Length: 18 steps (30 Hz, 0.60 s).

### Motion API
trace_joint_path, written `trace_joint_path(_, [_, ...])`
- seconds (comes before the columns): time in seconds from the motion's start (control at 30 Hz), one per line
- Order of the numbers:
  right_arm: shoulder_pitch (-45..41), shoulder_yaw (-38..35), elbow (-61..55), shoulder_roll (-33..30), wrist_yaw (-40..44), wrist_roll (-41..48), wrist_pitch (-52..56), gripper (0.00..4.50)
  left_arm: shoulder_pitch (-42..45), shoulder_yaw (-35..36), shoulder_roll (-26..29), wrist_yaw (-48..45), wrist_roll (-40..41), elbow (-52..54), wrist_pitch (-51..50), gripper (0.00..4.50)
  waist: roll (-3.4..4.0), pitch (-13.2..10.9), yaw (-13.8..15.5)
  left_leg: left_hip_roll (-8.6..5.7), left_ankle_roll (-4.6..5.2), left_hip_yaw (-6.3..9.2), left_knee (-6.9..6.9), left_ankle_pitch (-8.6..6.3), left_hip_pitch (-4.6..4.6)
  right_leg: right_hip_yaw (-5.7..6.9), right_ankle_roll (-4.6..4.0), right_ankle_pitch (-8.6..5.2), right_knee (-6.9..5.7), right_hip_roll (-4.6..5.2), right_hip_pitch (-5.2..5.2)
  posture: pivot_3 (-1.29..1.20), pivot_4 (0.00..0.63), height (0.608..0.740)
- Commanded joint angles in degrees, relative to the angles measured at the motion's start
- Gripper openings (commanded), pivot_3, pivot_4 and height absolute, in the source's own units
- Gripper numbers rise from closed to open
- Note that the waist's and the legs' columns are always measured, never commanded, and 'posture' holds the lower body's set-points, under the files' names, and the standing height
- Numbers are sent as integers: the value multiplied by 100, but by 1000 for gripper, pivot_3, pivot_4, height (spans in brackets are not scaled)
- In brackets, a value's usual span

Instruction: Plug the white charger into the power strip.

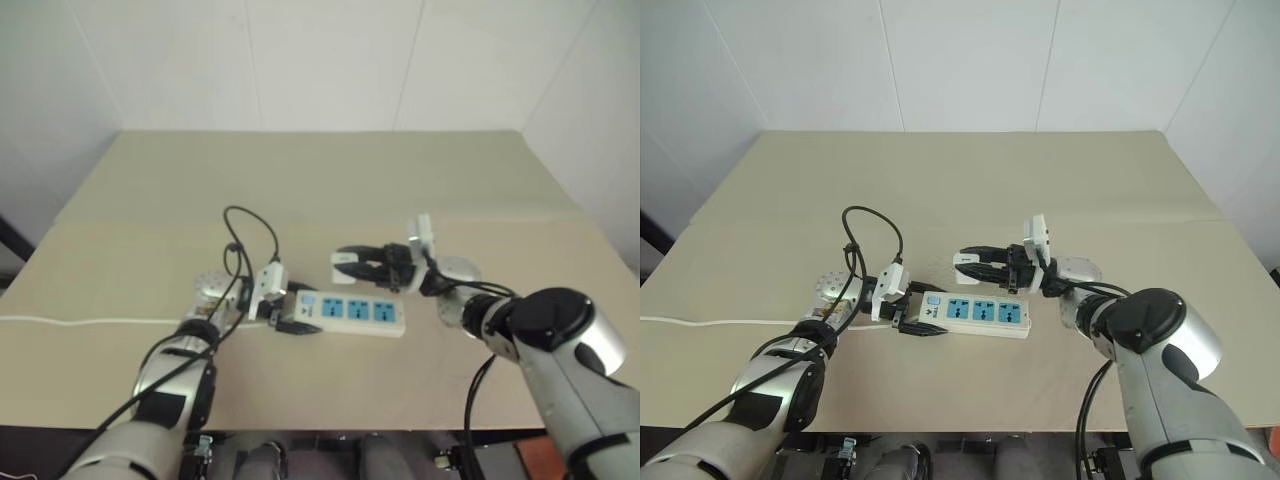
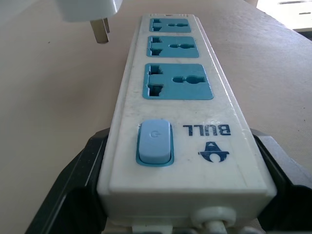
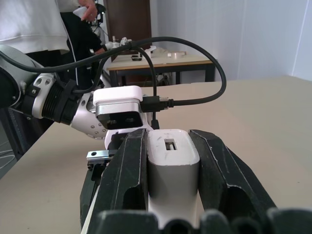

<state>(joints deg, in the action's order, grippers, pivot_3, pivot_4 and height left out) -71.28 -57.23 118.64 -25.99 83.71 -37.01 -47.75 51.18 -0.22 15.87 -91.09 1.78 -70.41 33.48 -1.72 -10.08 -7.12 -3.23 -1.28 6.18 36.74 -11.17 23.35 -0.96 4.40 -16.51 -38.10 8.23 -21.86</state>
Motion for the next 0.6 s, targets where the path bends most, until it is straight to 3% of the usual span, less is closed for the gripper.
trace_joint_path(0.03, [-67,-46,136,39,-26,-28,82,1120,-4,-67,-74,-26,25,144,-53,3323,0,0,2,0,0,0,0,0,0,0,0,0,0,0,0,0,150,740])
trace_joint_path(0.6, [314,-61,136,397,-493,-308,-193,1120,89,-86,-74,14,12,111,-211,3323,-15,9,3,0,0,2,0,0,-3,2,0,0,0,1,4,0,150,740])
